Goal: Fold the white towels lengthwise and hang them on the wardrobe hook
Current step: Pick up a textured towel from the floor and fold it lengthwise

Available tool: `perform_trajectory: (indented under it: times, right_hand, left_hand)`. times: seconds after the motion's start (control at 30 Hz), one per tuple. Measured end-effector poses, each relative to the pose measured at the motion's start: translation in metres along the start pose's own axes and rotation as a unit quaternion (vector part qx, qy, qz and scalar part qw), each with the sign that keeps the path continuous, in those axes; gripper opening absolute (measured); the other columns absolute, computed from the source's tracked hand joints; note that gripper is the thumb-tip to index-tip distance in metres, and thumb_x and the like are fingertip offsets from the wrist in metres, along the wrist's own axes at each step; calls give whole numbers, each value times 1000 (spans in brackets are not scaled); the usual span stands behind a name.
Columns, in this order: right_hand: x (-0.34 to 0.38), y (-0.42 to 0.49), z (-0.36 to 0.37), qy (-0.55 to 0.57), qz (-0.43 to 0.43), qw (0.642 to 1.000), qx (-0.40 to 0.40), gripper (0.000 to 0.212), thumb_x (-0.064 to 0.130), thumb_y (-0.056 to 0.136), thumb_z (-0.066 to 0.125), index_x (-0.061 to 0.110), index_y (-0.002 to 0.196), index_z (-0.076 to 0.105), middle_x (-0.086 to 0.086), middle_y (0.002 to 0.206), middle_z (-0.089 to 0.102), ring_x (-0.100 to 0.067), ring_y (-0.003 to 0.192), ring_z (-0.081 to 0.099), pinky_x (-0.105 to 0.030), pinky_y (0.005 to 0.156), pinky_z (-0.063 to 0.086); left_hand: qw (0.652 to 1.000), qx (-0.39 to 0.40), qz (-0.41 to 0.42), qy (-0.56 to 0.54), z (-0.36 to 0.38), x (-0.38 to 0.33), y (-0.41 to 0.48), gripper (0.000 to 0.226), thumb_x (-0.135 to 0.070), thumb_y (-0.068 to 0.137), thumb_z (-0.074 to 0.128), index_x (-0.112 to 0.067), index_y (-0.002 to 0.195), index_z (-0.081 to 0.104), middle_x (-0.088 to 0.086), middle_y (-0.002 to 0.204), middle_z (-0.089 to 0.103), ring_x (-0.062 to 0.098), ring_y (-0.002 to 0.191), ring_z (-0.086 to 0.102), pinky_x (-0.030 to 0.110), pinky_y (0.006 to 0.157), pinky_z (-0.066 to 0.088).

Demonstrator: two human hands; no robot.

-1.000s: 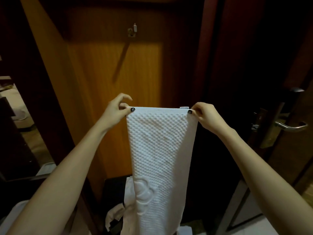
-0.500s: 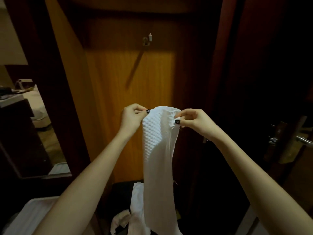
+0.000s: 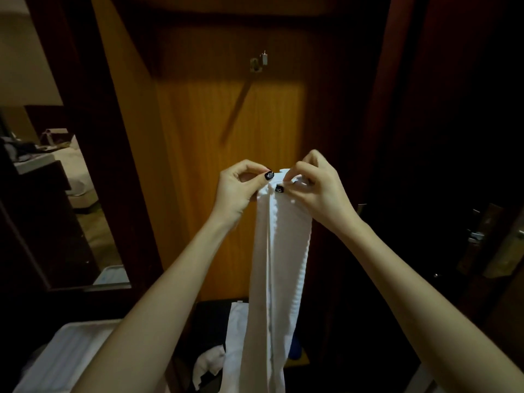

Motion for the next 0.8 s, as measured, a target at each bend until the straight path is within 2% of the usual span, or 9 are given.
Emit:
perform_trajectory:
  times: [0.07, 0.13, 0.23, 0.37, 0.47, 0.53, 0.63, 0.7, 0.8]
  right_hand:
    - [4, -1, -1, 5, -7, 1000, -21, 10, 17, 82, 76, 10, 84, 69, -3, 96, 48, -21, 93, 51, -41, 81, 47]
    - [6, -1, 0, 27, 3, 999, -17, 9, 21, 84, 74, 15, 84, 68, 0, 104, 53, -23, 106, 51, -47, 90, 46]
    - [8, 1, 2, 118, 28, 993, 2, 9, 16, 85, 73, 11, 84, 66, -4, 113, 55, -20, 111, 55, -25, 89, 49]
    - [10, 0, 3, 132, 45, 990, 6, 8, 13, 86, 71, 7, 85, 66, -8, 123, 51, -13, 115, 52, -8, 82, 43]
    - [9, 2, 0, 111, 64, 992, 1, 11, 20, 86, 71, 12, 82, 65, -3, 122, 54, -8, 114, 52, -4, 84, 39]
    - [9, 6, -3, 76, 60, 995, -2, 14, 24, 88, 70, 13, 81, 63, 0, 121, 55, -4, 111, 53, -4, 86, 39]
    - [4, 6, -8, 63, 68, 996, -11, 15, 25, 88, 69, 14, 80, 62, 4, 117, 55, -2, 107, 53, -7, 85, 41]
    - [-2, 5, -5, 67, 81, 994, -8, 13, 23, 87, 71, 16, 79, 63, 5, 114, 54, 1, 105, 52, -6, 84, 40]
    - [-13, 6, 1, 85, 117, 988, 46, 13, 27, 84, 73, 20, 77, 65, 7, 117, 53, 3, 108, 50, 0, 83, 36]
  left_hand:
    - [999, -7, -3, -38, -2, -1, -3, 25, -6, 83, 69, -27, 70, 73, -6, 70, 70, 9, 64, 61, 24, 53, 47]
    - [997, 12, -14, -77, -1, -1, -5, 23, -6, 86, 66, -25, 75, 74, -4, 75, 72, 9, 67, 64, 22, 55, 52]
    - [997, 45, 3, -62, 3, -7, -5, 21, -4, 87, 64, -22, 81, 74, -4, 80, 73, 9, 72, 67, 21, 59, 54]
    - [999, 29, 18, -36, 5, -8, -6, 17, -2, 88, 62, -16, 86, 71, -5, 79, 73, 7, 72, 68, 20, 58, 52]
    - [997, 42, 1, -71, 6, -7, -9, 11, -16, 90, 59, -14, 91, 70, -2, 81, 74, 9, 71, 68, 19, 59, 52]
    - [994, 71, -3, -85, 9, -9, -11, 19, -27, 86, 61, -15, 98, 70, 1, 90, 74, 13, 80, 69, 21, 66, 54]
    - [994, 97, 16, -50, 16, -12, -12, 25, -16, 79, 70, -16, 104, 68, 2, 101, 72, 17, 98, 67, 24, 80, 54]
    - [994, 95, 23, -39, 18, -11, -13, 26, -7, 79, 71, -14, 103, 67, -1, 99, 72, 14, 96, 67, 23, 79, 54]
    - [996, 75, 16, -48, 15, -2, -15, 25, -12, 74, 72, -16, 99, 70, -3, 94, 74, 14, 93, 67, 26, 77, 54]
Point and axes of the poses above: each hand's wrist, its own y-axis towards the middle knuckle, its own z-axis out of the palm, x = y × z, the point moved 8 cm from there along y, towards the middle knuckle
